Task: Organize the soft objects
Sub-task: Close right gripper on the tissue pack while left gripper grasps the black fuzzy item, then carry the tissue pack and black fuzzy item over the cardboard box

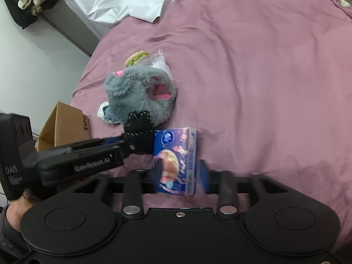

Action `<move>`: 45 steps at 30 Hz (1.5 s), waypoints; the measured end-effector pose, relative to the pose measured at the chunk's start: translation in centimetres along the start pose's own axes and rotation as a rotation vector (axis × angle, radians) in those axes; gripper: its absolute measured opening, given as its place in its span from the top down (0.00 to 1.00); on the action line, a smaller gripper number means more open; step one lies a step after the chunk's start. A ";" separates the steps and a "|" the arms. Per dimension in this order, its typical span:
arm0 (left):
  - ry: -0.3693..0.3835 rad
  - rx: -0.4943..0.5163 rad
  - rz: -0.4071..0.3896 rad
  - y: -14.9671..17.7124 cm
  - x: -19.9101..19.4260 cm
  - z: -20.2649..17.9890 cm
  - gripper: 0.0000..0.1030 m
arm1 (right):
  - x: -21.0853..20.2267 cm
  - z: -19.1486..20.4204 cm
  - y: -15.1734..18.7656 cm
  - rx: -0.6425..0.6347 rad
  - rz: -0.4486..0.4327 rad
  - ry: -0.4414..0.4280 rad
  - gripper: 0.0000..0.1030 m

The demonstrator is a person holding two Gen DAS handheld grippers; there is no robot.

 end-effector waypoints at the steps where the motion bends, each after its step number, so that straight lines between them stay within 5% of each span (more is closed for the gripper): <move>1: -0.001 0.004 0.001 0.1 0.1 -0.1 0.71 | 0.1 0.3 -0.1 -0.005 -0.009 -0.001 0.44; 7: -0.017 -0.012 -0.012 -0.3 -0.4 0.2 0.78 | 2.2 0.8 0.4 -0.005 0.032 0.004 0.45; 9: -0.007 -0.019 -0.020 -0.3 -0.7 0.2 0.78 | 2.2 0.9 0.6 -0.018 0.025 0.018 0.58; 14: -0.007 0.004 -0.041 -0.2 -1.9 -0.5 0.80 | 1.0 0.7 0.5 -0.009 -0.001 0.013 0.67; 45: -0.129 -0.010 -0.237 -2.2 -14.9 0.6 0.80 | -6.5 6.3 -3.0 -0.088 -0.221 -0.087 0.68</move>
Point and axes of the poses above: each gripper's, at about its wrist camera, not at the fingertips, and x roughly the way its jaws point, z to its left, y to its underside, the point moved 10 cm from there along x, roughly the way its jaws point, and after that the axes turned 14 degrees about y, right-handed, at the moved point
